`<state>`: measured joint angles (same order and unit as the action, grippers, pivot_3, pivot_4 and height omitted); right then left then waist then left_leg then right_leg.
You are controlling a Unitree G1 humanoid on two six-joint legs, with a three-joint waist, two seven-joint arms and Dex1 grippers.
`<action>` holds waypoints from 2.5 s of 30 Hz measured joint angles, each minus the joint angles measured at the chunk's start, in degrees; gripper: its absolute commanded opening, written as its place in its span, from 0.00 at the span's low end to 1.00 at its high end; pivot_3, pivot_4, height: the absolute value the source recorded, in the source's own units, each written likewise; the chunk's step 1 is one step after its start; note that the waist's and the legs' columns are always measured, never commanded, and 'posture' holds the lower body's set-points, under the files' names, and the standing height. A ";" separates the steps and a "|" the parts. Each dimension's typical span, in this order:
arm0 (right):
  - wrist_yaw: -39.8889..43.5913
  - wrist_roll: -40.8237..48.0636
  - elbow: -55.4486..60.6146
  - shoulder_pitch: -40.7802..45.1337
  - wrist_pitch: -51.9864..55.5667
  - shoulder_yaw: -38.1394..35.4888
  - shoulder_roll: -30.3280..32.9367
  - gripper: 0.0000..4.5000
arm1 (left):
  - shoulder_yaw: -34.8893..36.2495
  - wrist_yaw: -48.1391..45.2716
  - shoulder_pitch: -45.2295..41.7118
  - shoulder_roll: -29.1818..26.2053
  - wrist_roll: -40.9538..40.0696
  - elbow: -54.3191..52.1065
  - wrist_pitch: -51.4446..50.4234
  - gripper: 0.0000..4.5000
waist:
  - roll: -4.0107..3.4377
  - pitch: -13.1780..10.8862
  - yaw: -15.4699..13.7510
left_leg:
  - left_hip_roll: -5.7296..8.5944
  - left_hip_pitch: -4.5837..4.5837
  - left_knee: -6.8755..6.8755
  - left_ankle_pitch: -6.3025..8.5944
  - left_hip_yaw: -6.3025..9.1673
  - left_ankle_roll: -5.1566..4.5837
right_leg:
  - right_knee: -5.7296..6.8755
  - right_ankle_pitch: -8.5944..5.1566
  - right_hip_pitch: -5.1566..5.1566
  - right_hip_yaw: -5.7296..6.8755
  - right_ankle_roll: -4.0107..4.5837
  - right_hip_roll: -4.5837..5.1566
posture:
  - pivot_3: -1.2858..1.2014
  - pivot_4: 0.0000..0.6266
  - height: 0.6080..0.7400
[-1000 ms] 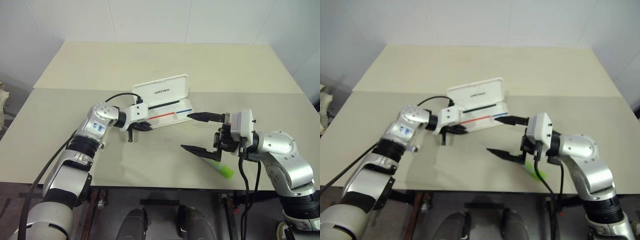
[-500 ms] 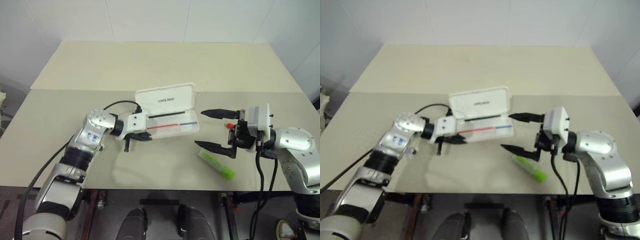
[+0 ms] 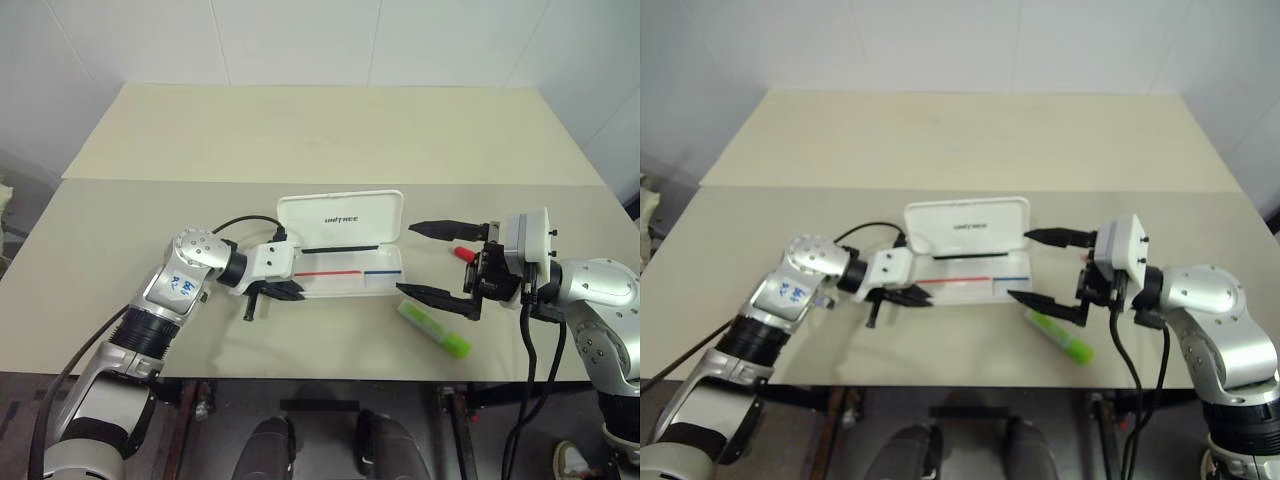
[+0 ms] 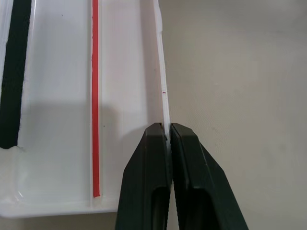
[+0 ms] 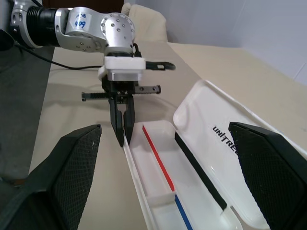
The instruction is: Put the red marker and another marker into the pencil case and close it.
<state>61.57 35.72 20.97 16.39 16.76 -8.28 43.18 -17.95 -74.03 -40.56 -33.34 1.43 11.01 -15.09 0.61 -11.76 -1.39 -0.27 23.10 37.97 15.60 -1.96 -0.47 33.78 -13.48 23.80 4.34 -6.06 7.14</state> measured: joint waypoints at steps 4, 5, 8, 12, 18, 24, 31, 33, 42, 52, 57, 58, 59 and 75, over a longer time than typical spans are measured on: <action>-0.45 0.23 0.66 -0.72 0.25 -0.08 0.00 1.00 | -1.56 -1.19 0.14 -0.08 -0.20 -1.97 -3.29 0.48 | 0.00 0.00 -0.01 | -0.03 -0.01 0.05 0.00 0.00 0.00 | 0.04 0.00 0.00 -0.02 0.00 0.00 | 0.52 0.24 1.00; -0.56 0.25 0.78 -0.95 0.41 -0.21 0.00 1.00 | -1.75 -1.61 0.14 -0.27 -0.30 -2.35 -3.79 0.56 | 0.00 0.00 -0.01 | -0.03 -0.02 0.06 0.00 0.00 0.00 | 0.05 0.00 0.00 -0.03 0.01 0.00 | 0.52 0.24 1.00; -0.75 0.27 1.06 -1.01 0.68 -0.62 0.00 1.00 | -2.42 -2.28 0.15 -0.53 -0.55 -3.63 -4.30 0.79 | 0.00 0.00 -0.01 | -0.09 -0.01 0.09 0.00 0.00 0.00 | 0.05 0.02 0.00 -0.03 0.03 0.00 | 0.52 0.24 1.00; -0.84 0.26 1.09 -0.97 0.68 -0.74 -0.06 1.00 | -2.50 -2.20 0.21 -0.53 -1.21 -3.84 -4.99 0.99 | 0.00 0.00 -0.05 | -0.31 -0.01 0.13 0.00 -0.01 0.00 | 0.05 0.03 0.00 -0.03 0.03 0.00 | 0.52 0.24 1.00; -0.84 0.23 1.05 -0.86 0.68 -0.73 -0.72 1.00 | -2.48 -1.05 0.22 -0.53 -1.42 -4.05 -5.91 0.99 | 0.00 0.00 -0.04 | -0.32 -0.01 0.13 0.00 -0.02 0.00 | 0.06 0.03 0.00 -0.03 0.03 -0.02 | 0.52 0.24 1.00; -0.84 0.09 0.97 0.51 0.68 -0.45 -1.05 1.00 | -2.25 0.07 0.80 -0.59 -2.23 -4.20 -5.37 0.99 | 0.00 0.00 -0.03 | -0.34 -0.01 0.15 0.00 -0.03 0.00 | 0.06 0.04 0.00 -0.04 0.04 -0.02 | 0.52 0.24 1.00; -0.59 -0.01 0.00 0.52 0.66 0.46 -1.23 1.00 | 2.56 -1.52 2.73 -0.51 -9.82 -6.24 -4.85 0.99 | 0.00 0.00 -0.01 | -0.35 0.07 0.13 0.02 -0.04 0.01 | 0.05 0.04 0.07 -0.04 0.04 -0.02 | 0.52 0.24 1.00; -0.26 -0.03 -1.07 0.54 0.63 0.46 -1.23 1.00 | 4.88 -2.18 3.11 -0.45 -12.86 -7.37 -4.75 0.99 | 0.00 0.00 0.00 | -0.35 0.06 0.14 0.02 -0.04 0.01 | 0.06 0.04 0.07 -0.04 0.04 -0.02 | 0.52 0.24 1.00; 2.27 -0.37 -6.60 2.04 0.08 -0.27 0.51 1.00 | 11.67 -2.32 4.18 -0.87 -20.88 -8.51 -4.82 0.99 | 0.00 -0.01 0.03 | -0.33 0.05 0.15 0.02 -0.08 0.01 | 0.07 0.05 0.07 -0.06 0.03 -0.05 | 0.52 0.24 1.00; 9.31 -7.20 -31.73 4.75 -3.96 -4.19 9.83 1.00 | 19.68 -3.18 -2.31 -1.90 -30.65 -7.88 -9.24 0.99 | 0.01 -0.01 0.09 | -0.07 0.03 0.17 0.03 -0.13 0.01 | 0.07 0.08 0.06 -0.13 -0.01 -0.07 | 0.52 0.24 1.00; 12.11 -13.97 -47.43 10.98 -8.50 -0.56 10.37 1.00 | 20.13 -2.84 -4.27 -3.40 -33.56 -8.11 -14.77 0.99 | 0.01 -0.01 0.95 | -0.15 -0.04 0.14 0.03 -0.22 0.02 | 0.08 0.09 0.07 -0.33 -0.03 -0.25 | 0.52 0.24 1.00; 12.62 -15.14 -50.45 12.29 -9.55 0.40 10.24 1.00 | 20.17 -2.64 -4.30 -3.70 -33.86 -8.18 -15.62 0.99 | 0.01 -0.01 1.10 | -0.18 -0.05 0.14 0.03 -0.22 0.03 | 0.08 0.10 0.07 -0.42 -0.04 -0.32 | 0.52 0.24 1.00; 12.80 -16.33 -53.75 13.84 -10.68 1.17 9.99 1.00 | 20.17 -2.29 -4.35 -3.93 -34.14 -8.28 -16.58 0.99 | 0.01 -0.02 1.33 | -0.24 -0.04 0.15 0.03 -0.24 0.05 | 0.06 0.12 0.07 -0.51 -0.06 -0.41 | 0.52 0.24 1.00; 10.27 -29.97 -86.68 28.80 -24.08 5.74 5.25 0.71 | 21.63 1.65 -4.71 -8.00 -35.98 -13.01 -19.87 1.00 | 0.01 -0.02 1.69 | -0.41 -0.19 0.11 0.08 -0.47 0.28 | 0.04 0.15 0.09 -0.77 0.00 -0.59 | 0.52 0.24 1.00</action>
<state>71.85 5.75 -65.71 45.19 -7.33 -2.54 48.43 3.68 -72.38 -45.27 -41.34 -34.55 -2.01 -34.95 0.62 -11.79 0.30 -0.68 22.91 38.08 15.68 -2.43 -0.19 33.82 -13.34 23.89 3.57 -6.07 6.55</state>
